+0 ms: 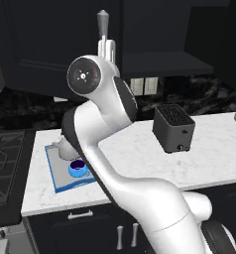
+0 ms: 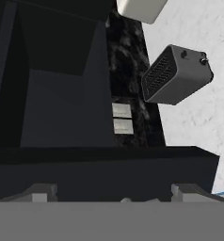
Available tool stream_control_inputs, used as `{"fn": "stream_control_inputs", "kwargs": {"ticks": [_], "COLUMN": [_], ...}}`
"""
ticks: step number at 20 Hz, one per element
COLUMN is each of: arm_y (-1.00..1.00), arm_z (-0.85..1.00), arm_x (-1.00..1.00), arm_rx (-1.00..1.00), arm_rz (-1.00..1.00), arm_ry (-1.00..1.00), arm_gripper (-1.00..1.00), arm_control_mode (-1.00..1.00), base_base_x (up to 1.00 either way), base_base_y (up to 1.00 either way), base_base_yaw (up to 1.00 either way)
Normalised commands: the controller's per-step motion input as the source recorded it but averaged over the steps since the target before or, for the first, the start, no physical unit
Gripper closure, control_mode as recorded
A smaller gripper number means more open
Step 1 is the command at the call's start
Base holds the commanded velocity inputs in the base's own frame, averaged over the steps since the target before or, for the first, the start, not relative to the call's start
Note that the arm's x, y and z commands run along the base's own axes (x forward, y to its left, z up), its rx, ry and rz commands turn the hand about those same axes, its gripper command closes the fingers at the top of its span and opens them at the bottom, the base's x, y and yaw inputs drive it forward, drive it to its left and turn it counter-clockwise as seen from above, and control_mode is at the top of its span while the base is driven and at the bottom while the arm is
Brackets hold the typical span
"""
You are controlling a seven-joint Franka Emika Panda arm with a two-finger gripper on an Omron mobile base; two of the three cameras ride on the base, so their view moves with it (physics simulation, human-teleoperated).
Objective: Pick the kettle from the counter and place it on the tray. Then pick the mug from the cabinet and place it on the tray. Then close the cabinet doors.
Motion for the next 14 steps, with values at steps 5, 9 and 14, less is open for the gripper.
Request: {"fn": "stream_control_inputs", "kwargs": {"ticks": [5, 9, 14], "arm_y": [-0.43, -0.31, -0.24], "arm_z": [-0.35, -0.26, -0.24], "arm_x": [1.0, 1.0, 1.0], "arm_rx": [0.04, 0.14, 0.14], "arm_rz": [0.03, 0.15, 0.19], "arm_ry": [0.0, 0.0, 0.0], "arm_gripper": [-1.0, -1.0, -1.0], "arm_control_mode": [-1.0, -1.0, -1.0], "base_base_x": [0.0, 0.0, 0.0], "base_base_y": [0.0, 0.0, 0.0], "base_base_yaw": [0.0, 0.0, 0.0]}}
